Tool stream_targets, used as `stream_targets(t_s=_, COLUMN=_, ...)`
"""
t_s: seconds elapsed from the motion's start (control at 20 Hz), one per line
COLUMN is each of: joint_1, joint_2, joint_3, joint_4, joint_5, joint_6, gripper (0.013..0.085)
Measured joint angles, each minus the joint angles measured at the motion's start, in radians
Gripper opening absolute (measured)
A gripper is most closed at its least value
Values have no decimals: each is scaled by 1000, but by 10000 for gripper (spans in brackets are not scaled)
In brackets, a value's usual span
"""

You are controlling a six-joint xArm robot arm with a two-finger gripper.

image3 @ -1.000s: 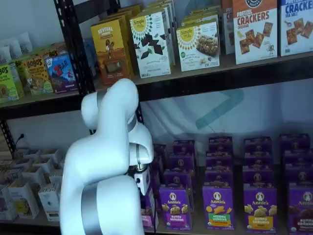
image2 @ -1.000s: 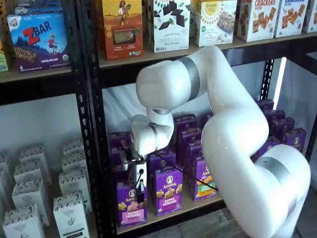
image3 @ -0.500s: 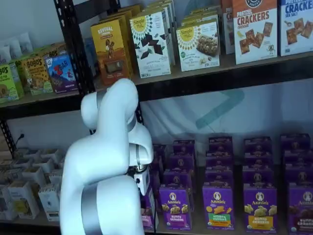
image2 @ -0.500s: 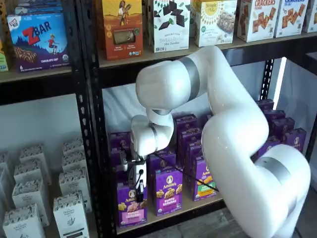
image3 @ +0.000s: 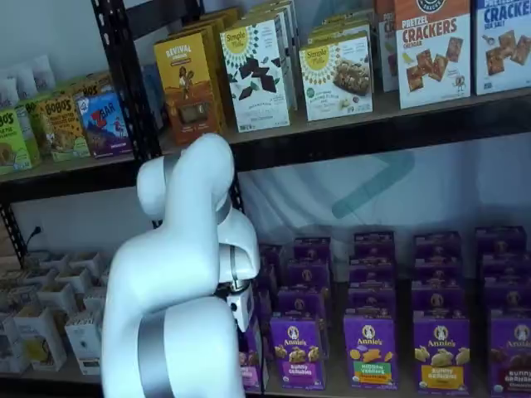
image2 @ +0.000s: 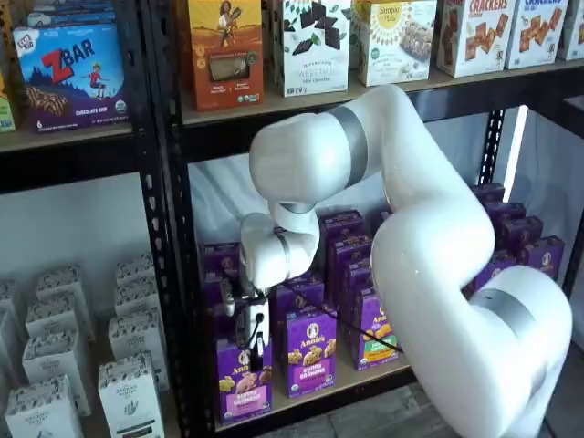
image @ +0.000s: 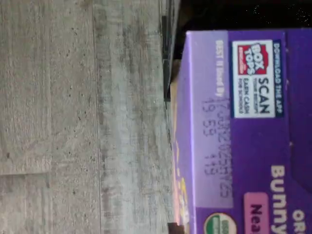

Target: Pick up the purple box with a pink patch in the middle, on the bottom shelf, the first box from the left

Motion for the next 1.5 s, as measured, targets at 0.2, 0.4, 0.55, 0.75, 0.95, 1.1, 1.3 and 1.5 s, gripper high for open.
stream_targets(t_s=0.2, joint_1=0, joint_2=-4, joint_3=7, joint_4=3, joint_5=-4, joint_6=-3, gripper=410)
stream_targets(t_s=0.4, joint_1=-1, joint_2=-10, joint_3=20, joint_4=2, joint_5=-14, joint_6=-3, gripper=370)
stream_targets(t_s=0.55, joint_1=-1, joint_2=-20, joint_3=35, joint_4=-16, joint_5=-20, joint_6=13, gripper=370)
stream_targets(t_s=0.75, joint_1=0, joint_2=-46, joint_3=75, joint_4=-37, joint_5=-32, joint_6=31, gripper=370)
stream_targets(t_s=0.95, joint_1=-2, joint_2=-91, joint_3=142, joint_4=-26, joint_5=-56, joint_6=18, gripper=370)
stream_targets(t_s=1.1, joint_1=-8, joint_2=-135, joint_3=206, joint_4=-38, joint_5=-81, joint_6=22, gripper=370)
stream_targets(t_s=1.3, joint_1=-18, joint_2=-205, joint_3=298, joint_4=-9, joint_5=-82, joint_6=-16, gripper=370)
stream_targets(t_s=1.5, joint_1=-31, joint_2=-296, joint_3=420, joint_4=-15, joint_5=-117, joint_6=-24, gripper=370)
